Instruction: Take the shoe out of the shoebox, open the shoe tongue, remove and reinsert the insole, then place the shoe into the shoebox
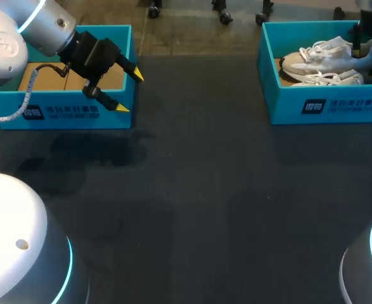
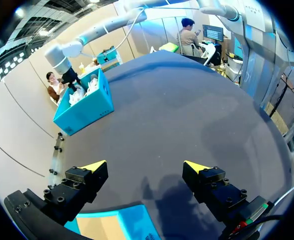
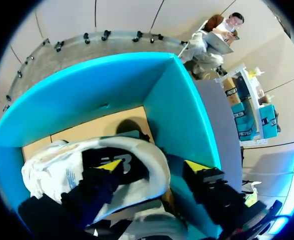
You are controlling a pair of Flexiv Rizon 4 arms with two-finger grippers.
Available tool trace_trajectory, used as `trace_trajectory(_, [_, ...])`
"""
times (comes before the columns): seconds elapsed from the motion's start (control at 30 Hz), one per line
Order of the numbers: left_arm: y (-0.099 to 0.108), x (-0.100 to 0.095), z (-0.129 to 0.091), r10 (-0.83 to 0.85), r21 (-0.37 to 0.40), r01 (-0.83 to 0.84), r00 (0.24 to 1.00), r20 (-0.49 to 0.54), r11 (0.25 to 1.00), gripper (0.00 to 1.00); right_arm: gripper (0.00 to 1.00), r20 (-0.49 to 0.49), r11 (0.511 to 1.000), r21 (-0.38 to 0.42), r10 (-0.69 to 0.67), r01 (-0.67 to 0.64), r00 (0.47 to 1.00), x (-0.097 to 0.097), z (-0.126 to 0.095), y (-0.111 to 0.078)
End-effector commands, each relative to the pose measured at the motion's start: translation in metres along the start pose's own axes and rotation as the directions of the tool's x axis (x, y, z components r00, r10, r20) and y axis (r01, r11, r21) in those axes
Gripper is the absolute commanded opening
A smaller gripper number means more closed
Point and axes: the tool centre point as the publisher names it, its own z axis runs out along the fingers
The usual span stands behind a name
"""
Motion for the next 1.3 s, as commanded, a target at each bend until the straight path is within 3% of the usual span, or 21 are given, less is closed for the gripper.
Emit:
trace_trajectory(0.03, [0.0,0.0,0.0,0.0,-0.003,0.0,1.0,-0.001,1.0,1.0,1.0,0.0,1.0,-0.011,0.009,-0.009,1.0,-0.003,-0.014,-0.01])
trace_trajectory(0.13, [0.0,0.0,0.0,0.0,-0.003,0.0,1.0,-0.001,1.0,1.0,1.0,0.001,1.0,-0.018,0.016,-0.016,1.0,-0.003,-0.024,-0.013])
trace_trajectory(0.47, [-0.018,-0.02,-0.001,-0.263,-0.081,0.271,0.96,0.1,0.959,1.0,1.0,0.016,0.999,-0.022,0.025,-0.025,1.0,-0.004,-0.053,-0.024])
trace_trajectory(0.8, [-0.017,-0.021,-0.009,-0.372,-0.081,0.385,0.918,0.139,0.919,1.0,1.0,0.015,0.999,-0.017,0.037,-0.037,0.999,-0.007,-0.059,-0.03])
trace_trajectory(1.07, [-0.022,-0.036,-0.02,-0.592,-0.093,0.628,0.766,0.252,0.773,1.0,1.0,-0.002,0.999,-0.024,0.042,-0.042,0.999,-0.012,-0.082,-0.045])
trace_trajectory(1.3, [-0.019,-0.047,-0.027,-0.745,-0.082,0.804,0.58,0.33,0.589,1.0,1.0,-0.066,0.998,-0.058,0.007,-0.011,0.998,-0.014,-0.112,-0.063])
